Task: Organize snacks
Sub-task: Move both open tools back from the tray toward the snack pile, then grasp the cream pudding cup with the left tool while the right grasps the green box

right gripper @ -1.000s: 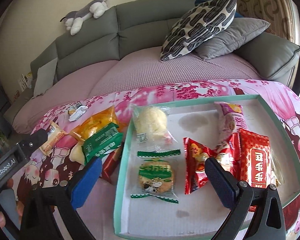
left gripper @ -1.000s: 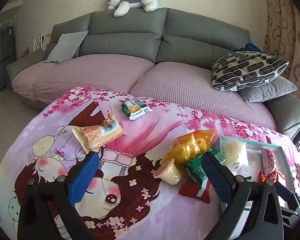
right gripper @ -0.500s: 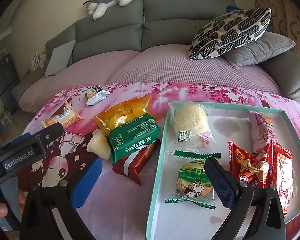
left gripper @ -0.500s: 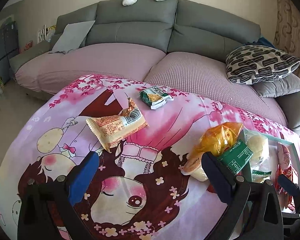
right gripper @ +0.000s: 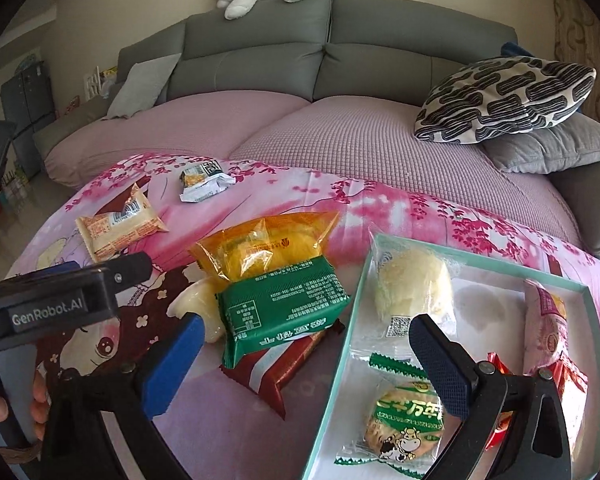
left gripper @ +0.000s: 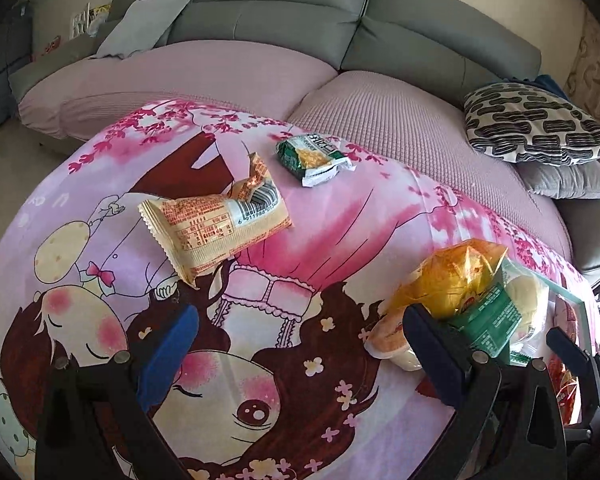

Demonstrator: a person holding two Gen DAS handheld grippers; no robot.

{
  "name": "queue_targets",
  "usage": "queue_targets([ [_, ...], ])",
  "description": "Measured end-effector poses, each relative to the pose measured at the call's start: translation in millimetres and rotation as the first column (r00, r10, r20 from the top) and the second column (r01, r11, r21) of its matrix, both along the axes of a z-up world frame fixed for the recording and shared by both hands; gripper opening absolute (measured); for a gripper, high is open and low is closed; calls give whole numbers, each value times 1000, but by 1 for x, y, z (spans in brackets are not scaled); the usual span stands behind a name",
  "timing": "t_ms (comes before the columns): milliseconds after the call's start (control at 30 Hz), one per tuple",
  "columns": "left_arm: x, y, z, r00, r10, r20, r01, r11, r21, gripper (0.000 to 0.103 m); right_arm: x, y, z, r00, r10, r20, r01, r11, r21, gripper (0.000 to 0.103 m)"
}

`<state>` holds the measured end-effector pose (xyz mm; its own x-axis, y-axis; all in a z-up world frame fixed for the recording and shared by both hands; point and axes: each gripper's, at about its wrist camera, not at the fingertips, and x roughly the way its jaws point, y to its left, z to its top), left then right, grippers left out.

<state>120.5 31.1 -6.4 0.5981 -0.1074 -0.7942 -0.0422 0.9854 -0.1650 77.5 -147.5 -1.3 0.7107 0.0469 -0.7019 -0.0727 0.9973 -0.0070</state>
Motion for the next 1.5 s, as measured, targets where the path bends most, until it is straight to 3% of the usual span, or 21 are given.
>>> queue_targets([
  [233, 4, 4, -9, 999, 10, -45, -11, 1000, -23, 102, 16, 6, -4, 998, 63, -11, -63, 998, -24, 101],
  [567, 5, 3, -9, 999, 2, -52, -5, 998, -55, 102, 27, 8, -14, 991, 115, -63, -116, 993, -17, 82],
  [767, 5, -3, -8, 998, -20, -56, 16, 996, -86, 102, 24, 5, -12, 993, 101, -59, -100, 995, 9, 74],
  [1500, 3, -24, -8, 991, -114, -63, 106, 988, -113, 102, -24, -15, 11, 997, -53, -54, 59, 991, 116, 72],
])
